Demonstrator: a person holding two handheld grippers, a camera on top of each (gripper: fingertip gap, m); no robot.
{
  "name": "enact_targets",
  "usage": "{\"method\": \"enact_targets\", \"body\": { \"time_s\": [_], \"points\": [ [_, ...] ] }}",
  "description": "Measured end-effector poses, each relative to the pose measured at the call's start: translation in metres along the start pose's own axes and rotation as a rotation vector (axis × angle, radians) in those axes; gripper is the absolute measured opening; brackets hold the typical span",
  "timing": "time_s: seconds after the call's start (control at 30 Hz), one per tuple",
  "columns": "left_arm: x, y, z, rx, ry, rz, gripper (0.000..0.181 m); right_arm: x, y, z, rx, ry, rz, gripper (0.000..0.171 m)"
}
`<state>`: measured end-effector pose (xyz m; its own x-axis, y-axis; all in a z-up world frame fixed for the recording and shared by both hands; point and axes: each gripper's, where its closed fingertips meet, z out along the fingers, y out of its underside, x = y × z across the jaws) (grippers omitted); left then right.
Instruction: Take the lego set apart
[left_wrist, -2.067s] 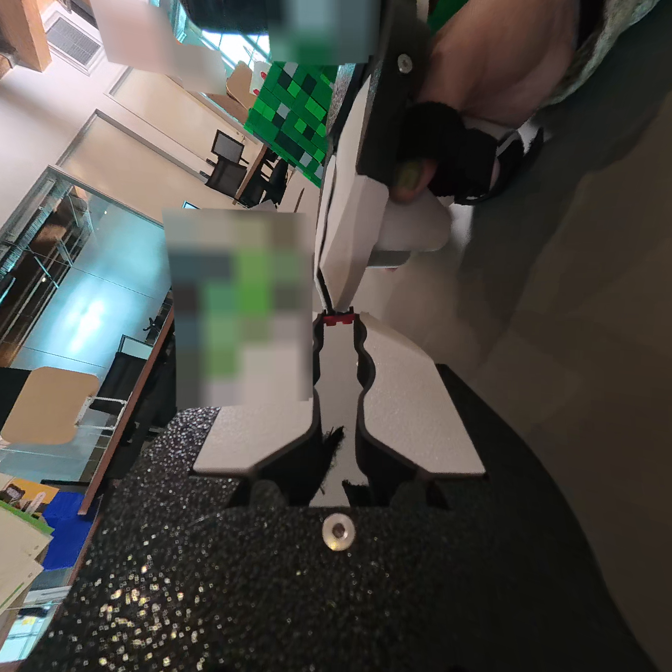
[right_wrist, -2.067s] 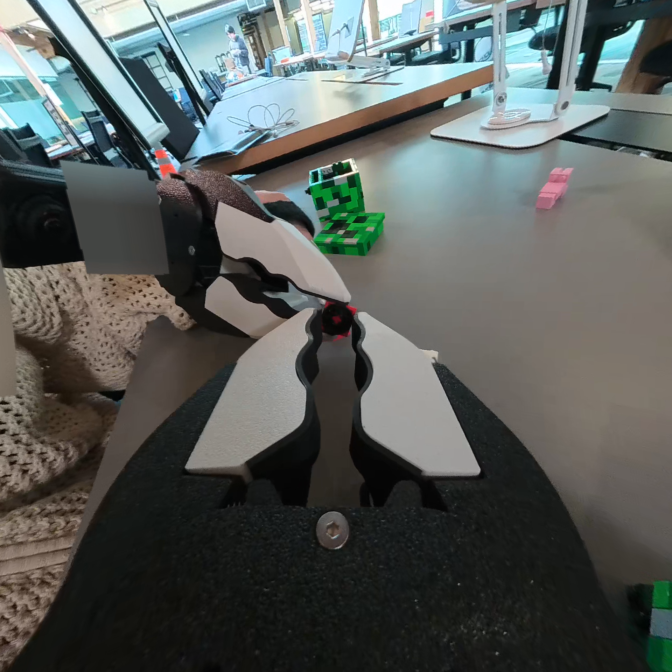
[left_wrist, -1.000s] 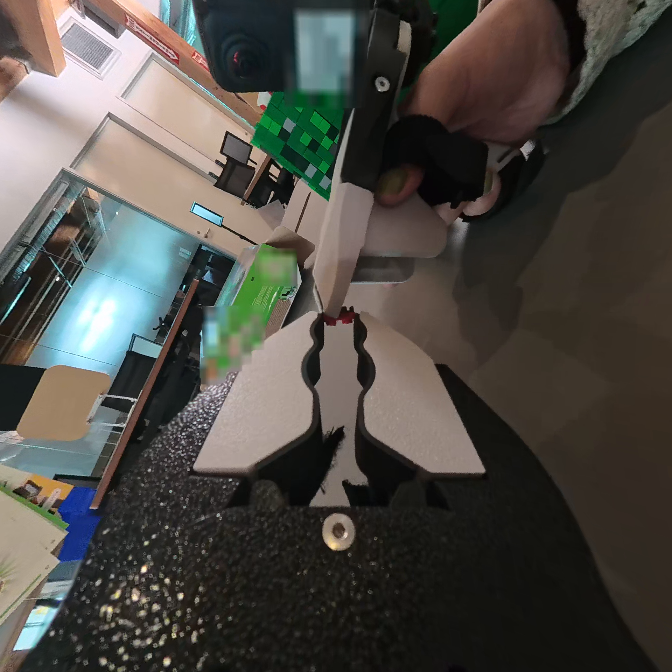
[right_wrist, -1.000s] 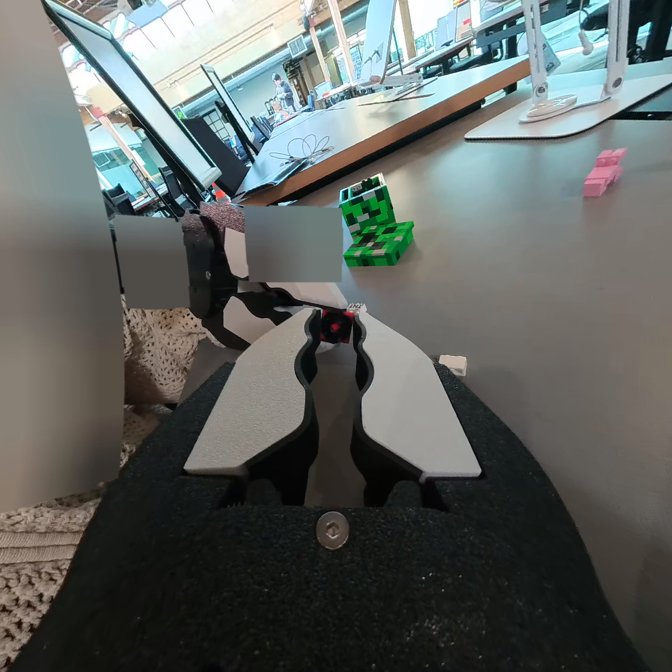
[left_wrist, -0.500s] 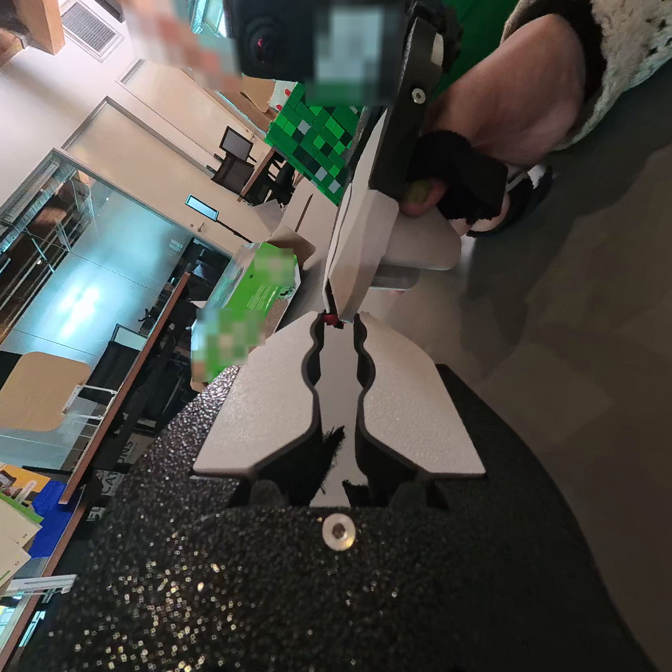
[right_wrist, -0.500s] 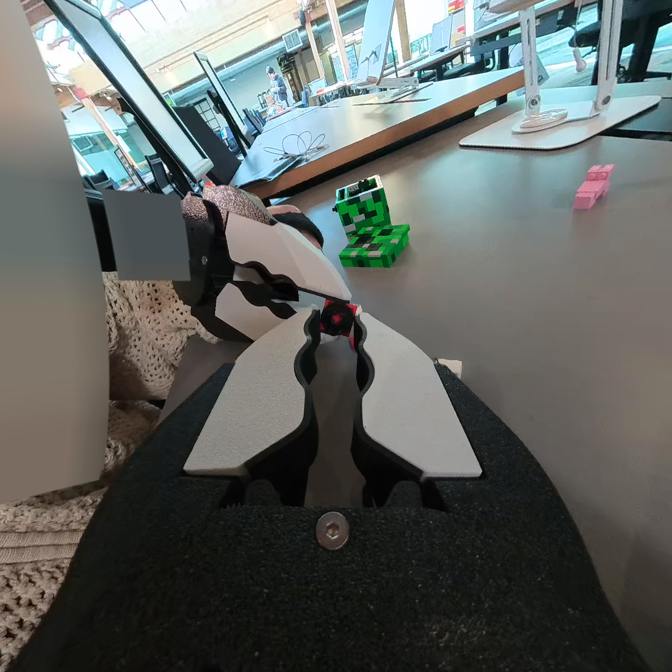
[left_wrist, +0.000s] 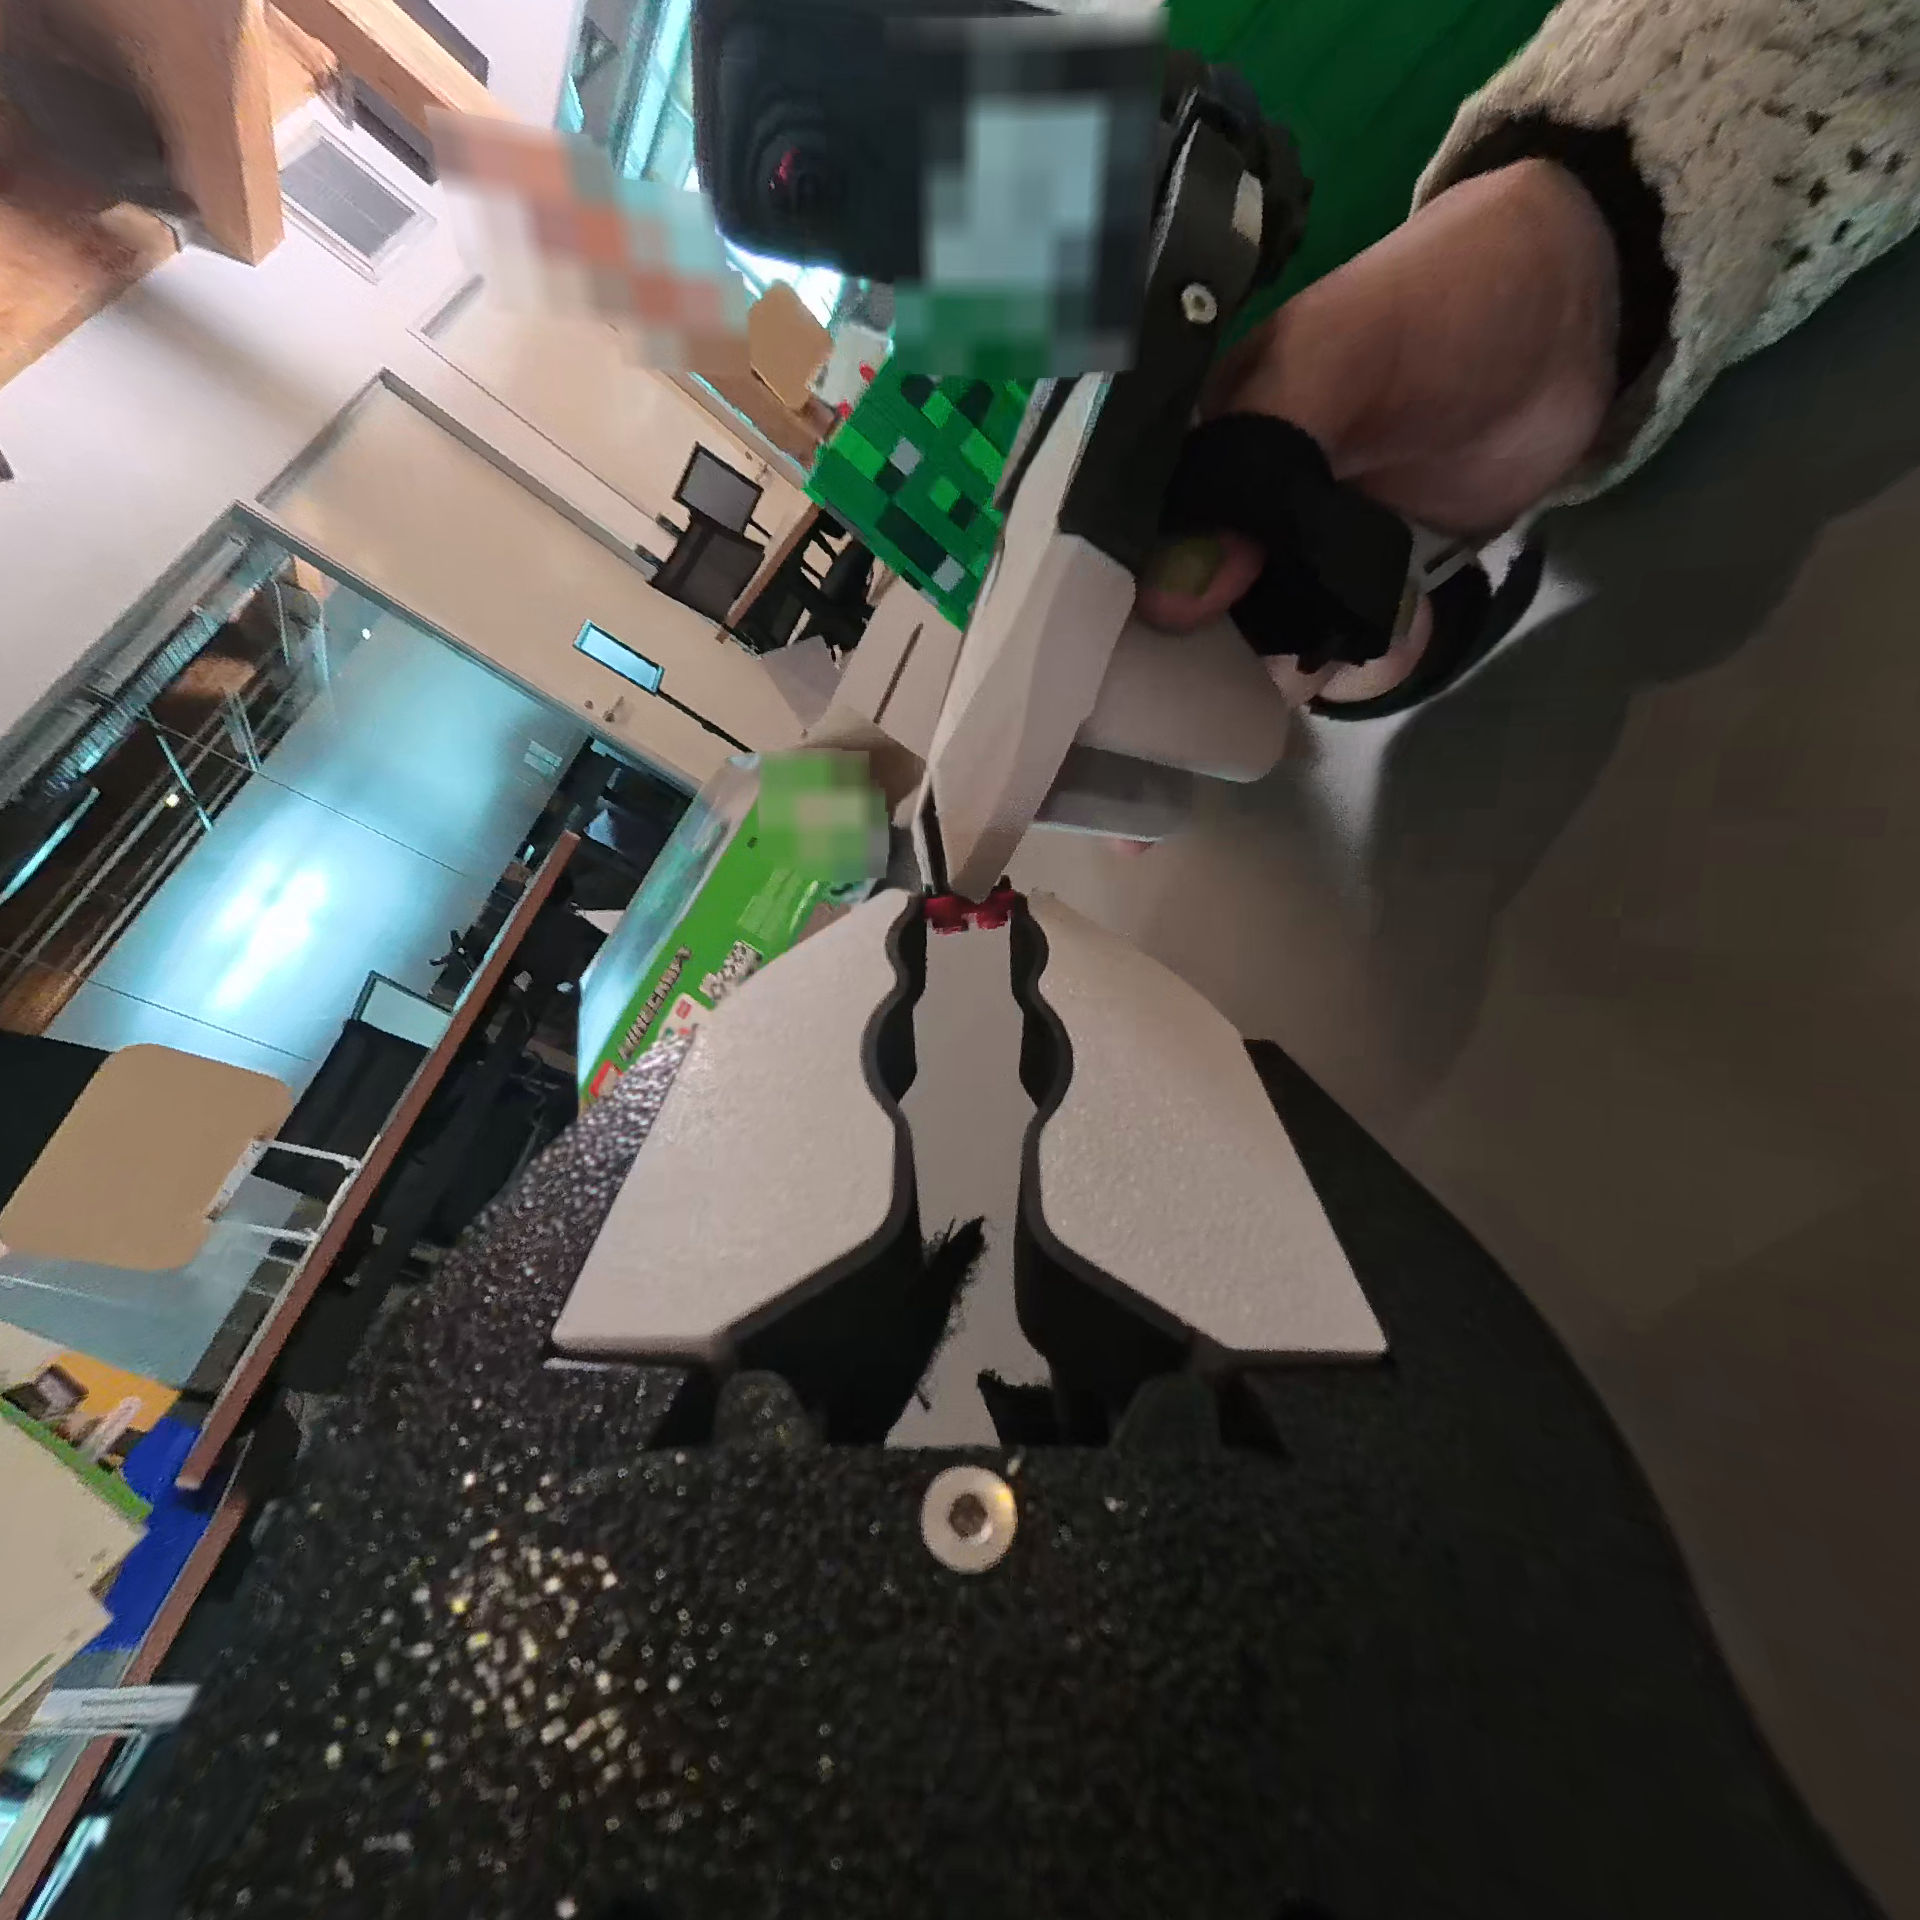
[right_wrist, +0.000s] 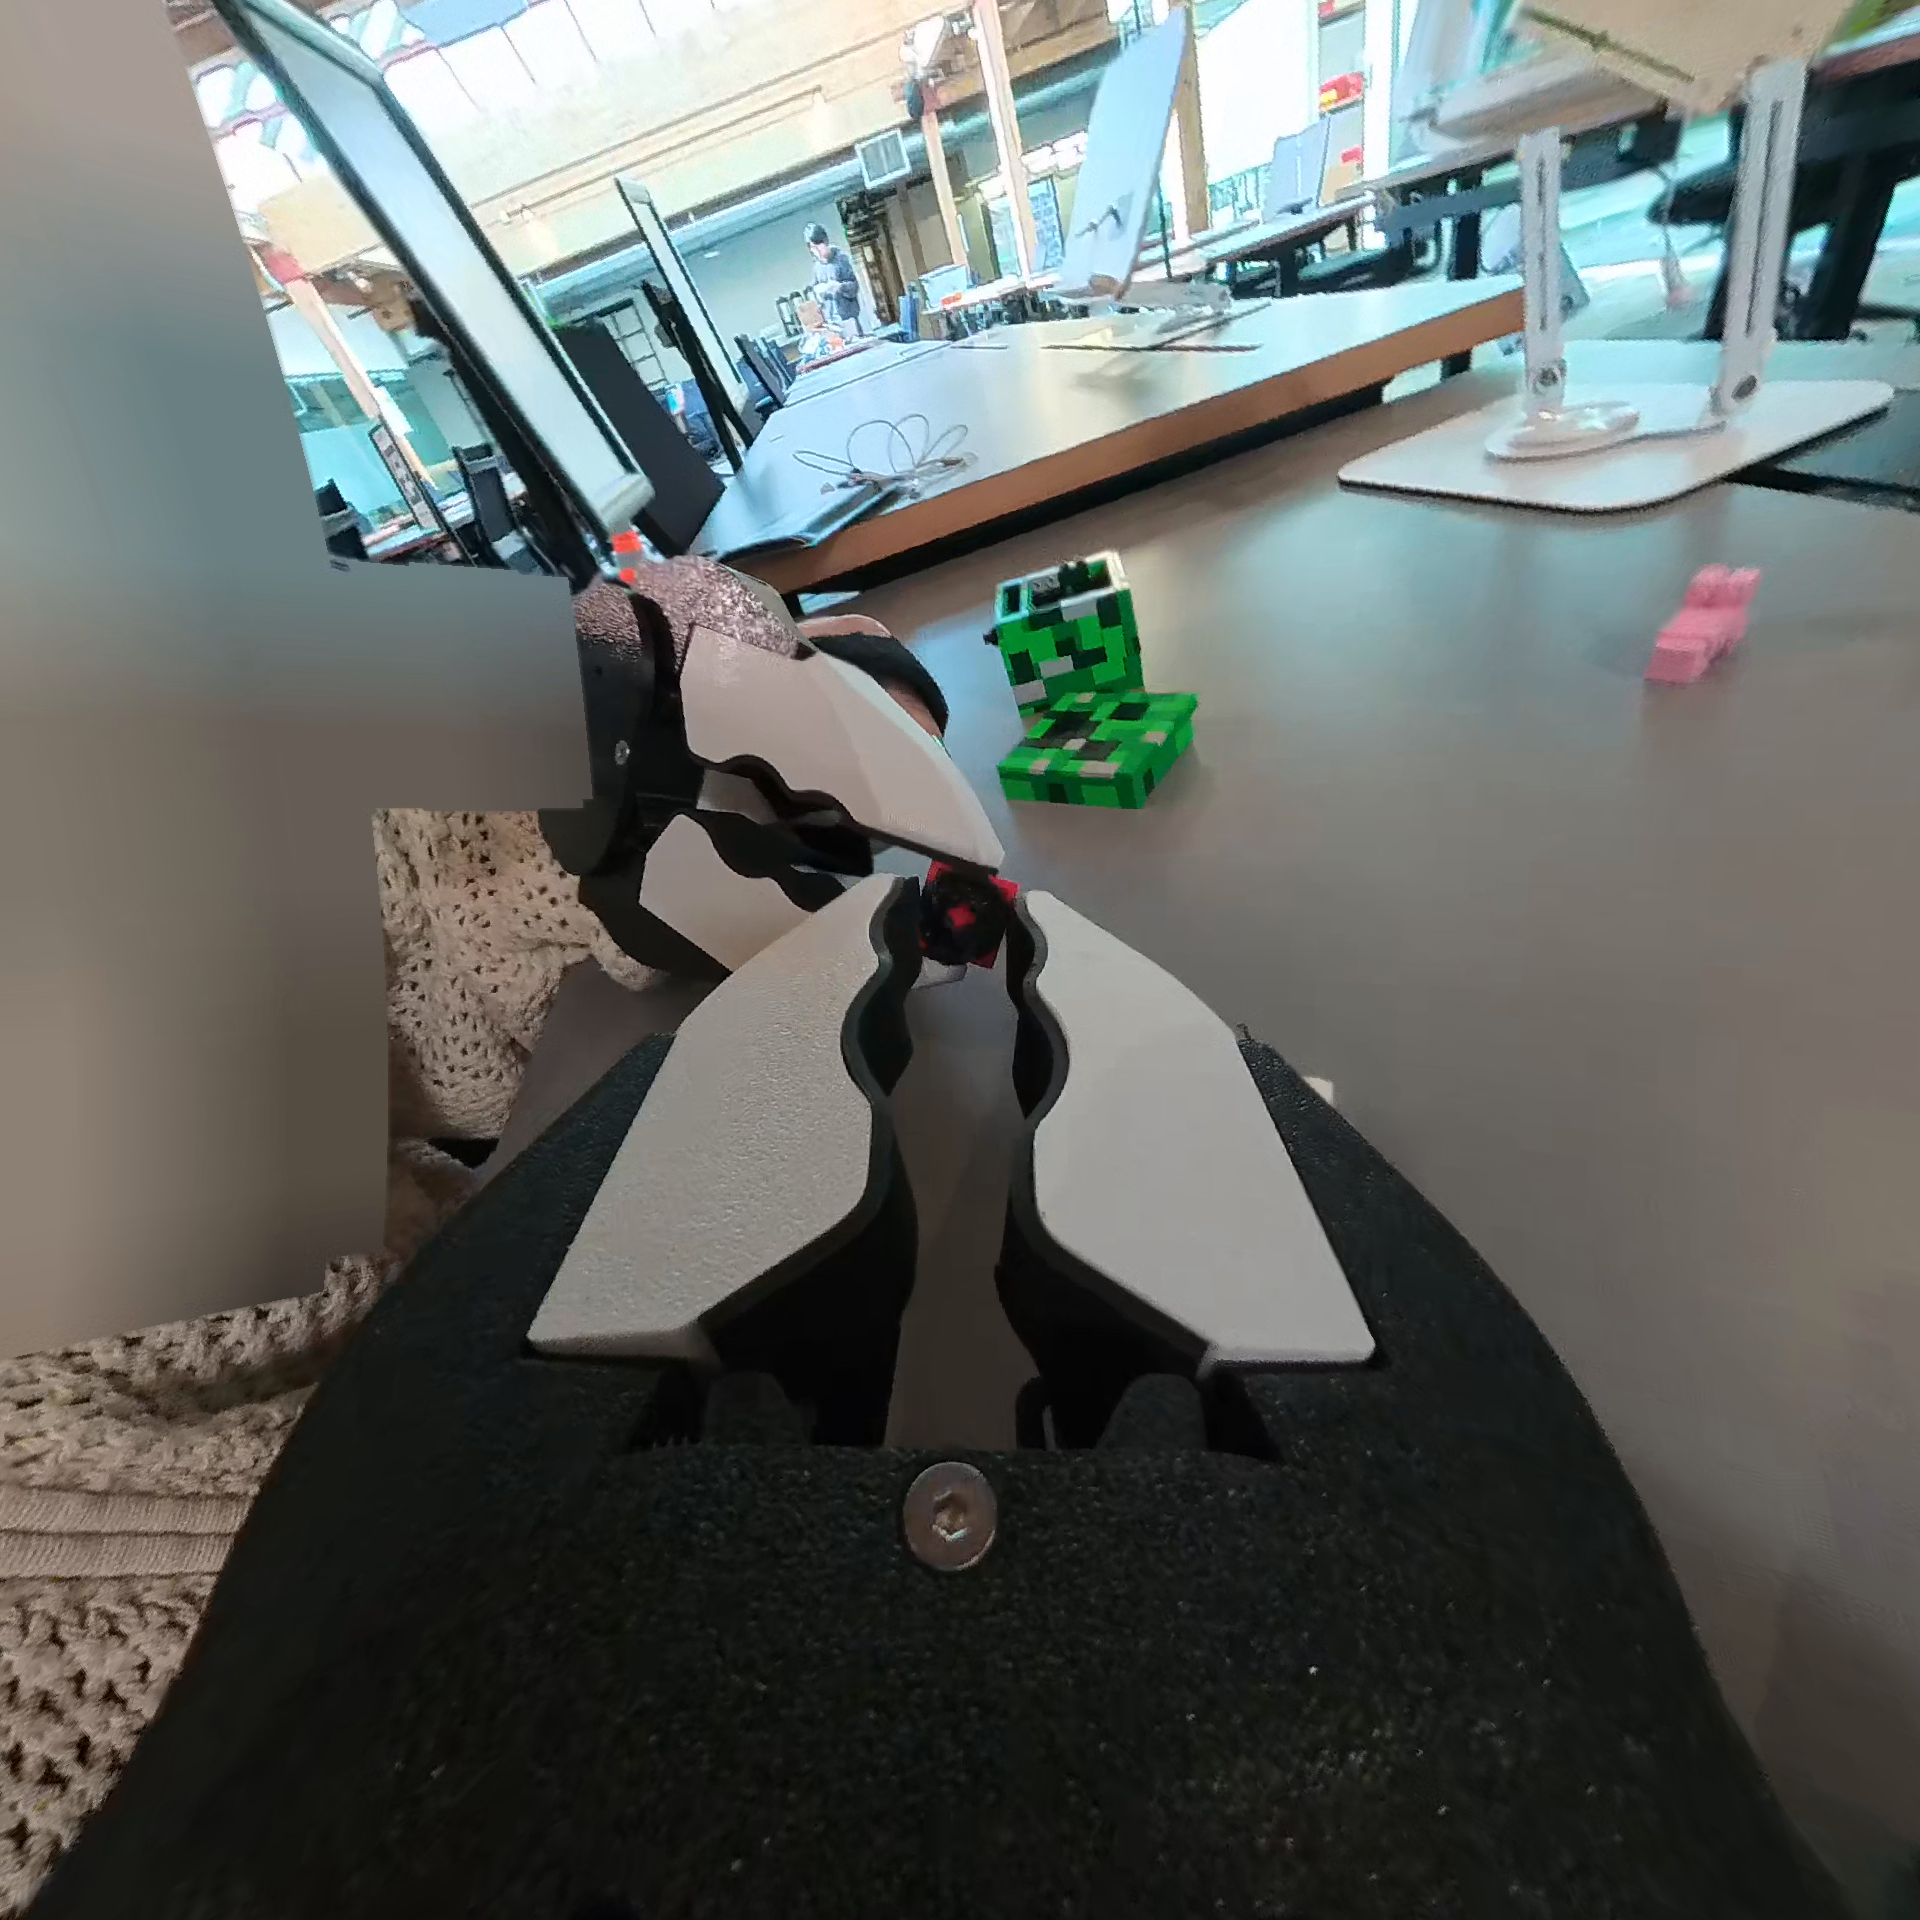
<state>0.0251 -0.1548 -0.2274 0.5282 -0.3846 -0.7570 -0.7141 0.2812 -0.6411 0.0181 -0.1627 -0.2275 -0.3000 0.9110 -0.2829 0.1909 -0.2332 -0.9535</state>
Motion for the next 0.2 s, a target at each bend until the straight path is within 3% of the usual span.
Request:
{"method": "enact_targets", "body": {
  "time_s": [0.2],
  "points": [
    [-0.004,-0.017,-0.009,0.082,-0.039,0.017,0.015,-0.016,-0.011,-0.003,0.044,-0.091,0.023,0.015]
  ]
}}
